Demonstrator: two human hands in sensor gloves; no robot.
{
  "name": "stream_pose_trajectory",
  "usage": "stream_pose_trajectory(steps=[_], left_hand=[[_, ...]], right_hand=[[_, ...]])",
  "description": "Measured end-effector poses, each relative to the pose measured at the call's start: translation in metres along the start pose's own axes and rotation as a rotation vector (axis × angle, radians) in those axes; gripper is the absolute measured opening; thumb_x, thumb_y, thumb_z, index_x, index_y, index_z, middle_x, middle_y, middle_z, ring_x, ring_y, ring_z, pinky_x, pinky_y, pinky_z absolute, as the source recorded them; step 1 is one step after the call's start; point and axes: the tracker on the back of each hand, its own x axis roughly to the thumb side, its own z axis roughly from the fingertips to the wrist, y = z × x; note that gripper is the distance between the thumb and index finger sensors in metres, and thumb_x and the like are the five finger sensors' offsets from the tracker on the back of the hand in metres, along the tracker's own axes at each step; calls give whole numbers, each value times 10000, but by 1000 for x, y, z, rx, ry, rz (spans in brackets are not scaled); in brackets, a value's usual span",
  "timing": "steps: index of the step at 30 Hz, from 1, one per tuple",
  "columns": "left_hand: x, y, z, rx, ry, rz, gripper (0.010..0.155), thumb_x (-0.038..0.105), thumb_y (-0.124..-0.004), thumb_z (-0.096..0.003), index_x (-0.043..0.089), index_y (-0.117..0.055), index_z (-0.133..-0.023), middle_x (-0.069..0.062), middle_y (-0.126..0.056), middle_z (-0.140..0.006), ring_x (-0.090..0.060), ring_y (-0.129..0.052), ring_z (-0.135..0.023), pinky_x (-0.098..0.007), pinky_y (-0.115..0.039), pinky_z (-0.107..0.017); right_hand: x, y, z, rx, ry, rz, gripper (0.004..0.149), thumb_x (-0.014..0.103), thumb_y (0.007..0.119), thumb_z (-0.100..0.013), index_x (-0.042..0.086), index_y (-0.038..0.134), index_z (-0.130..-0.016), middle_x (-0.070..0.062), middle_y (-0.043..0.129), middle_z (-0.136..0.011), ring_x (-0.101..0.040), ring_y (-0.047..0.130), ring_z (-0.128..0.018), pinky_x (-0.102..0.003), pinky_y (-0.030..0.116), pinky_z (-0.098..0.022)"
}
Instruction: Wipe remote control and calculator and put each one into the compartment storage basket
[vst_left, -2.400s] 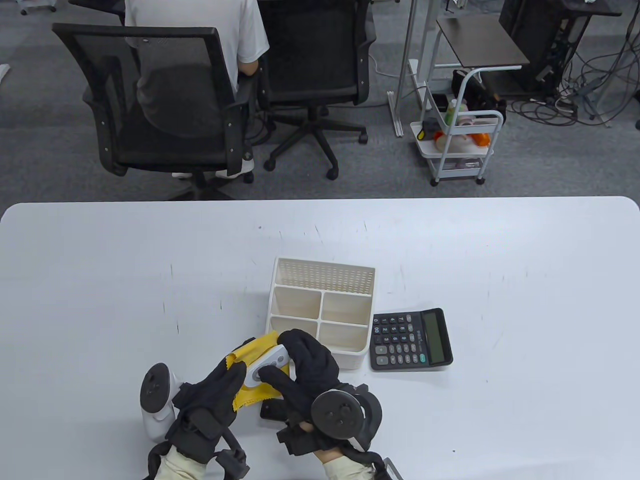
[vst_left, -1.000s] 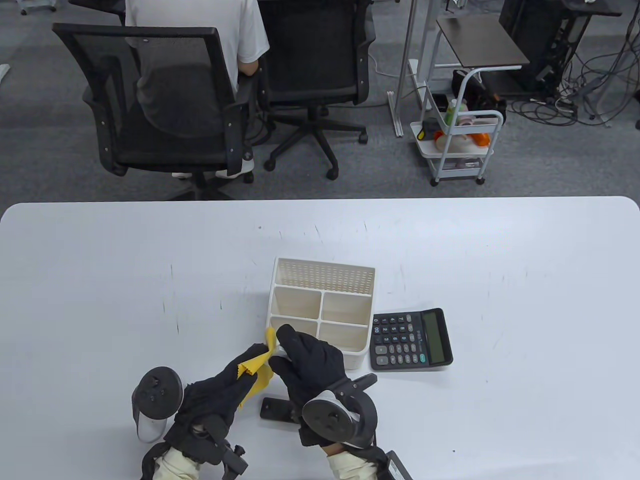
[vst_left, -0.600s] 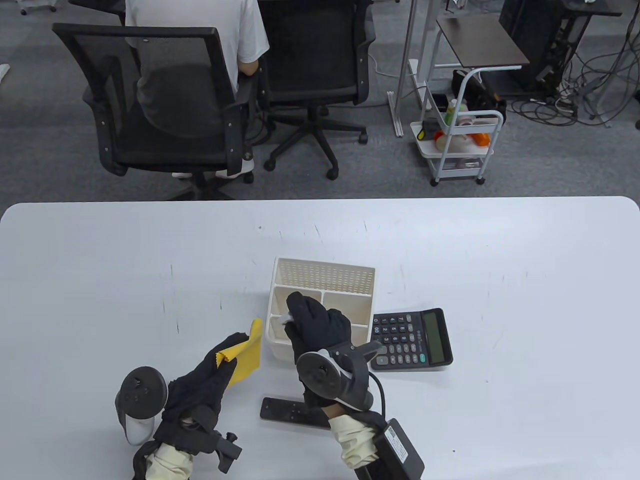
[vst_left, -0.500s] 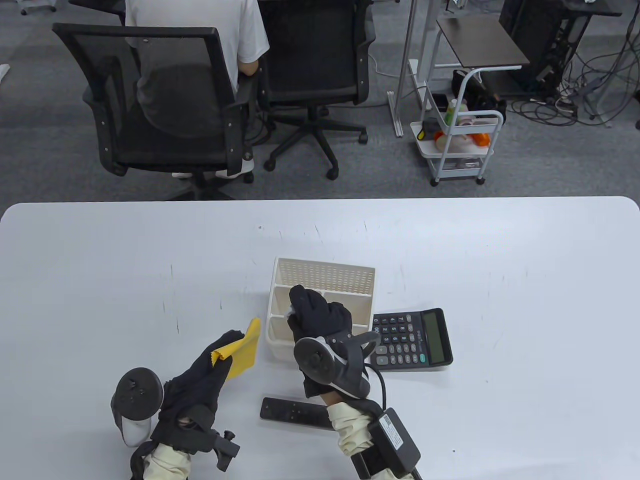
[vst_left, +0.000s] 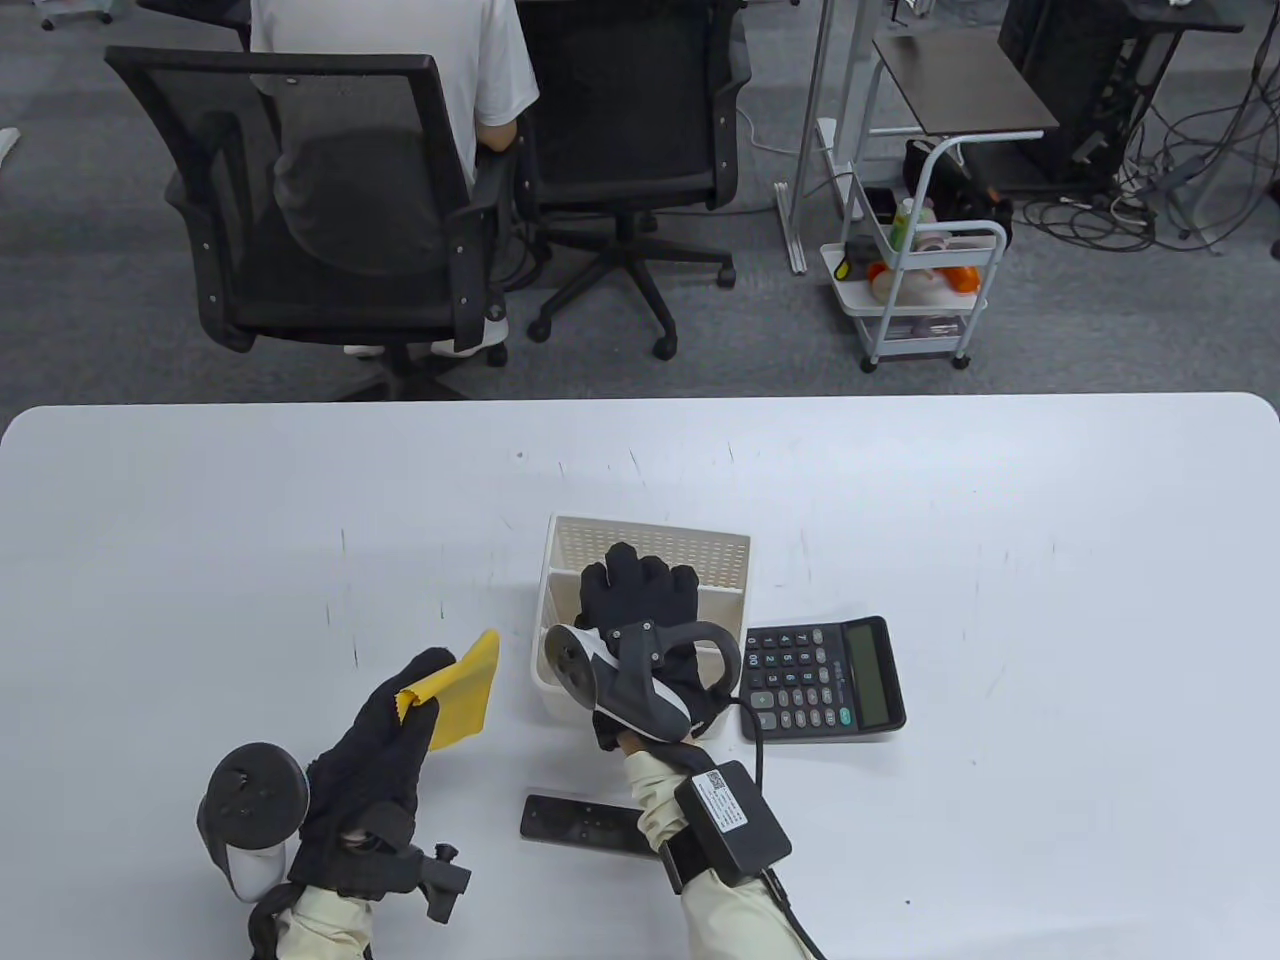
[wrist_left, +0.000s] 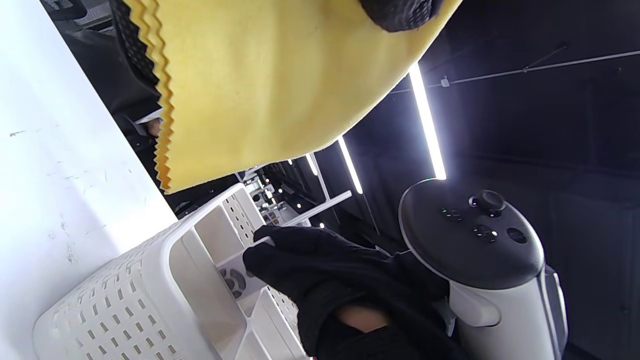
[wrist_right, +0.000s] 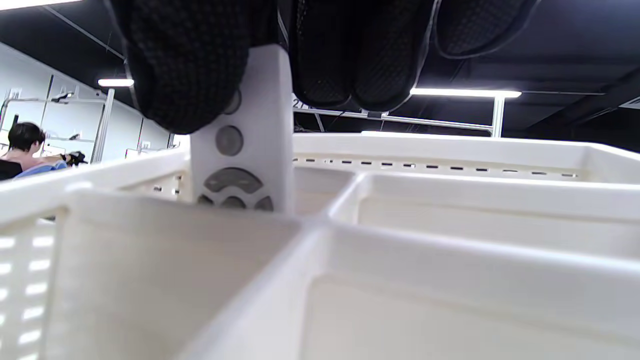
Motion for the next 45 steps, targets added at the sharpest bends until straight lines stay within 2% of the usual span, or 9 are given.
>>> stream_pose_trajectory(steps=[5, 15, 20, 22, 27, 33, 37, 43, 45], left_hand=[[1, 0, 1, 3, 4, 2, 481, 352, -629, -576, 249, -663, -1045, -99, -744, -1055, -403, -835, -914, -517, -797, -609], [0, -3, 1, -6, 19, -12, 483, 354, -628, -577, 246, -662, -1046, -109, -741, -1059, -410, -832, -916, -524, -793, -611], [-1, -2, 1, -1, 19, -39, 483, 354, -629, -576, 247, -663, -1046, -112, -743, -1058, -416, -830, -917, -529, -791, -612], [-2, -2, 0, 3, 20, -61, 485, 354, -630, -575, 246, -664, -1046, -112, -747, -1056, -415, -831, -916, -531, -791, -611], [-5, -4, 0, -2, 29, -69, 483, 354, -630, -575, 248, -665, -1044, -109, -749, -1055, -416, -831, -916, -533, -789, -613], [-6, -7, 0, 4, 18, -69, 483, 355, -627, -575, 248, -662, -1045, -107, -749, -1055, -415, -831, -918, -537, -787, -614], [-8, -8, -1, -2, 28, -76, 484, 355, -627, -575, 247, -660, -1046, -108, -746, -1057, -418, -827, -920, -540, -785, -615], [-10, -10, -2, -5, 30, -96, 484, 354, -626, -576, 246, -659, -1046, -111, -742, -1060, -425, -821, -923, -543, -782, -616], [-10, -10, -2, -9, 30, -94, 485, 355, -626, -576, 246, -656, -1048, -110, -741, -1062, -426, -818, -926, -547, -779, -618]], right_hand=[[0, 9, 4, 54, 15, 3, 417, 326, 863, -469, 193, 931, -858, -152, 757, -1043, -463, 649, -948, -694, 516, -635], [-10, 11, 9, 101, 40, -54, 409, 303, 815, -515, 171, 907, -891, -174, 715, -1081, -501, 554, -990, -739, 438, -637], [-15, 6, 15, 101, 48, -124, 414, 308, 784, -536, 166, 884, -912, -188, 668, -1105, -528, 492, -1003, -765, 380, -628], [-16, 0, 20, 91, 50, -166, 446, 313, 772, -546, 147, 840, -954, -203, 644, -1113, -538, 467, -1006, -774, 353, -626], [-16, -19, 36, 56, -14, -239, 509, 329, 784, -538, 129, 778, -1005, -195, 677, -1097, -523, 537, -988, -772, 380, -622], [-9, -26, 65, 103, -166, -392, 512, 312, 816, -520, 132, 786, -998, -176, 788, -1021, -438, 727, -899, -672, 555, -624], [2, -20, 81, 156, -297, -342, 531, 323, 841, -501, 123, 794, -990, -140, 864, -950, -395, 827, -812, -629, 637, -593], [13, 2, 96, 440, -441, -271, 588, 327, 869, -479, 90, 770, -1008, -150, 895, -935, -394, 859, -791, -630, 646, -589], [16, 8, 100, 478, -480, -207, 640, 341, 874, -471, 77, 730, -1035, -168, 877, -974, -414, 844, -834, -650, 631, -603]])
